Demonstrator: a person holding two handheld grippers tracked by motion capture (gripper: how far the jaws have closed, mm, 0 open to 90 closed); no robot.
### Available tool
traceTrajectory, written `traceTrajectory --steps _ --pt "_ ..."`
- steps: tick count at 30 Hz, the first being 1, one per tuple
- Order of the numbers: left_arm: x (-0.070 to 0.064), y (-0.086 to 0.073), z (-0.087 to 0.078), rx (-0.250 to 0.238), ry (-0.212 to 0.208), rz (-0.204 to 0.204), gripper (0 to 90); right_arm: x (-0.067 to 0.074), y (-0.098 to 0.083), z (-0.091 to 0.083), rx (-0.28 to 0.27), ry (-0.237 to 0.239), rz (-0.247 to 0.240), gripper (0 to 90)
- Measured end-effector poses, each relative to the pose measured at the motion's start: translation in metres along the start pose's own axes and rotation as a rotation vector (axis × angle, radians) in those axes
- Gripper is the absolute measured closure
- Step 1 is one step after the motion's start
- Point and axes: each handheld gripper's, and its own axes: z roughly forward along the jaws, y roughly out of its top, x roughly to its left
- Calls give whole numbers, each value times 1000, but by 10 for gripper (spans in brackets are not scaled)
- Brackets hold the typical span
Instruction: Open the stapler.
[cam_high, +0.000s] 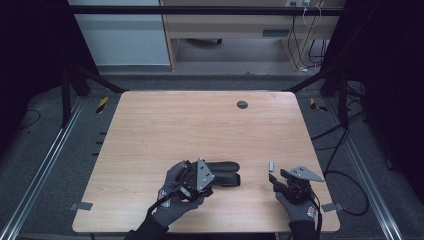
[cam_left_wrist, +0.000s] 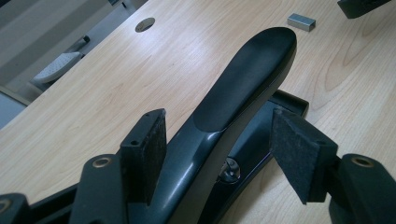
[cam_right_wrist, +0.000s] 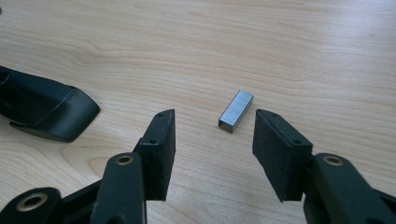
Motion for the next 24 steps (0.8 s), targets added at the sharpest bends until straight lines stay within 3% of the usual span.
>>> traceTrajectory --steps 14,24 --pt "-3 7 7 25 -18 50 390 0 0 0 -3 -3 -6 495" --pt "-10 13 17 62 -19 127 368 -1 1 -1 -1 0 1 499"
